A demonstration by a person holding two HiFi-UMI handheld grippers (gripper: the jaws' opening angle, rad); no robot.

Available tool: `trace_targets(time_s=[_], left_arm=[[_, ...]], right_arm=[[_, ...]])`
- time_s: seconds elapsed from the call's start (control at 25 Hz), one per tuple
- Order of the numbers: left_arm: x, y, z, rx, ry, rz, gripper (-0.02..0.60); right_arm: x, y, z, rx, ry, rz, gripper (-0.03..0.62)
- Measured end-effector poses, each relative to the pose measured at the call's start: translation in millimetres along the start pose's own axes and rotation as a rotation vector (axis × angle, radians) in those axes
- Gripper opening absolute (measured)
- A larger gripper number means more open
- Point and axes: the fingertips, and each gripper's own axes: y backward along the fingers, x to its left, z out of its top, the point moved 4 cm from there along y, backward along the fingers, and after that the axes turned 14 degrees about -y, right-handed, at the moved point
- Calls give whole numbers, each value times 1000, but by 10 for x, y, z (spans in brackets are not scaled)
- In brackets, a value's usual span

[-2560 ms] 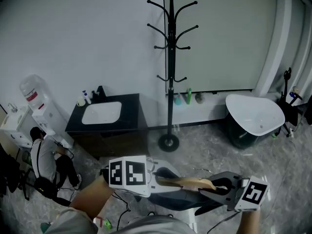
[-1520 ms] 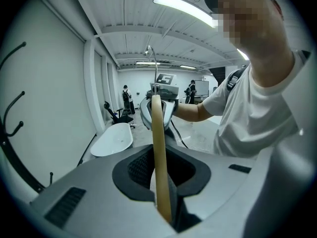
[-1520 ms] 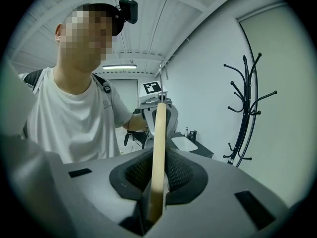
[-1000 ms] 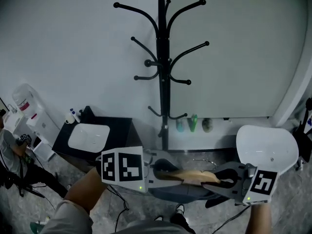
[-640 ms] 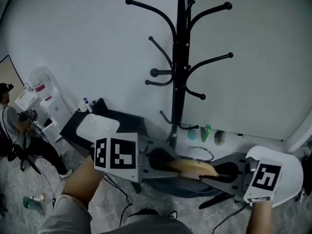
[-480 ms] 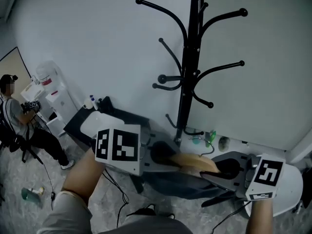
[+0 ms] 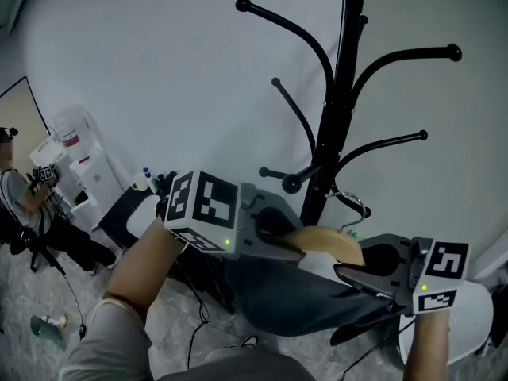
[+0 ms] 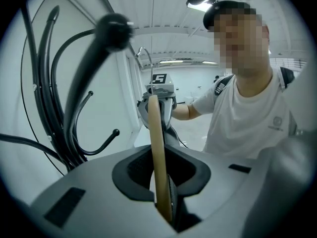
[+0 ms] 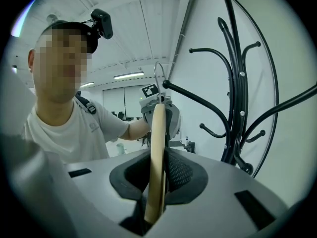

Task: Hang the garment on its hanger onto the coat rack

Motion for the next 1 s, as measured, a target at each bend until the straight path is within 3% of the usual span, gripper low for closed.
trace_targets(time_s=[0.24,0.6,0.72,1.0], left_arm=[[357,161,-347,-33,24,15,54],[512,62,-1012,-31,102,50,58],[585,33,-1131,-35,102,61,58],[683,-86,-1262,25,7,167,72]], right_arm=[[-414,-232,133,-3,-73,-79,48],[-884,-578,-112,48,-118,-170,48],[-994,-623,-143,49,-73,-212,48],[-1108,-653,-234,47,46,-420,52]])
